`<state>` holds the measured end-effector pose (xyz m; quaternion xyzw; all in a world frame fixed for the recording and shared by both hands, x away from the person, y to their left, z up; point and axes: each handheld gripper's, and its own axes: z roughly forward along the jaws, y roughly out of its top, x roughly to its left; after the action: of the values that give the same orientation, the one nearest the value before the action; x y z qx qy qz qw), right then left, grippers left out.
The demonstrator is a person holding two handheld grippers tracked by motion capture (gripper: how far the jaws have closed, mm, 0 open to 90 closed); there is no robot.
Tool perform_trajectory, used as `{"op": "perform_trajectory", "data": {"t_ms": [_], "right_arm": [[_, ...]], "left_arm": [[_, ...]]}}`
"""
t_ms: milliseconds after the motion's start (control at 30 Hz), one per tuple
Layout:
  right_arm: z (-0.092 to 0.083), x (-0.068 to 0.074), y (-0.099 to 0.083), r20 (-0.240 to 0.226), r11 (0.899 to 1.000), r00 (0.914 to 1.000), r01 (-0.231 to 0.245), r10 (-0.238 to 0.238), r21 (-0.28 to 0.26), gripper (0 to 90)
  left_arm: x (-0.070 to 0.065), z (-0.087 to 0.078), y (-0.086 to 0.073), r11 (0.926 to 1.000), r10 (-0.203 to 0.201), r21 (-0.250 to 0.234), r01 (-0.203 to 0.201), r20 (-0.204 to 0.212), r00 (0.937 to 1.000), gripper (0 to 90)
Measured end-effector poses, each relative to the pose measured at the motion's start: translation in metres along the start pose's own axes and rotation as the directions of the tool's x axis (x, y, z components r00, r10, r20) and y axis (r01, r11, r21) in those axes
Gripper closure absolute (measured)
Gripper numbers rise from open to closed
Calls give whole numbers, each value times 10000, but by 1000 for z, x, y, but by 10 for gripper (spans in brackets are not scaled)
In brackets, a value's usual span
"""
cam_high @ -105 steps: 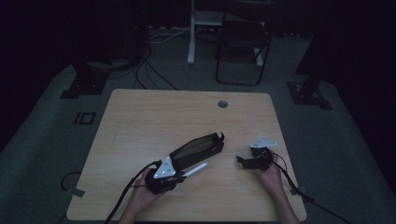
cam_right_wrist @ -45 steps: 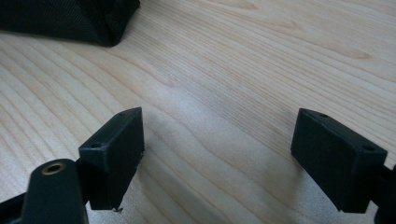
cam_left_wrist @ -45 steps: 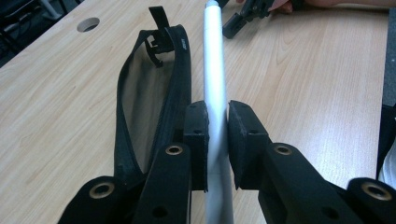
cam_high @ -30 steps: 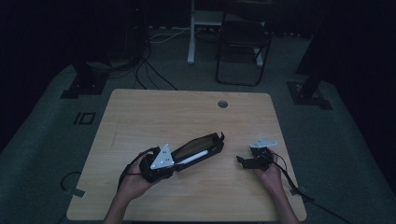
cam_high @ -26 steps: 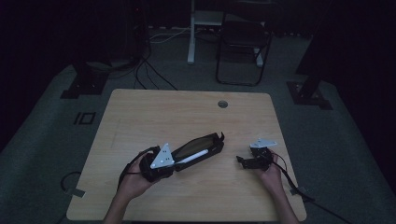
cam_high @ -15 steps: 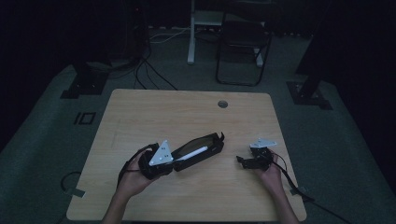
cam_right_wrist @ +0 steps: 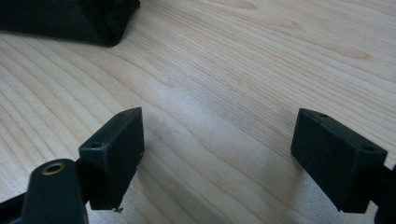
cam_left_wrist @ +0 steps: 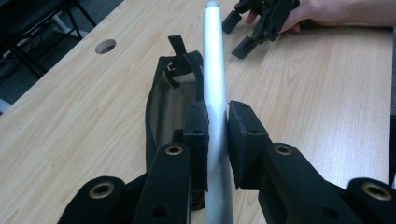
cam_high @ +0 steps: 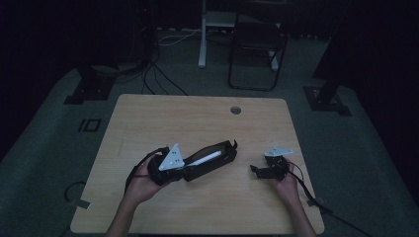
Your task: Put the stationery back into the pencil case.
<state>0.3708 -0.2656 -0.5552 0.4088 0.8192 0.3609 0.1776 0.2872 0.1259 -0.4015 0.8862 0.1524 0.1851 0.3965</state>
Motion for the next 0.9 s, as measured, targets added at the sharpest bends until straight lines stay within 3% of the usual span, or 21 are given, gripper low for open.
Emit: {"op": "perform_trajectory", "data": {"t_ms": [900], "right_arm": [[0, 0, 0, -2, 10000, 10000, -13, 13, 3, 174]], "left_arm": [[18, -1, 16, 9998, 172, -73, -174, -213, 9996, 787]]}}
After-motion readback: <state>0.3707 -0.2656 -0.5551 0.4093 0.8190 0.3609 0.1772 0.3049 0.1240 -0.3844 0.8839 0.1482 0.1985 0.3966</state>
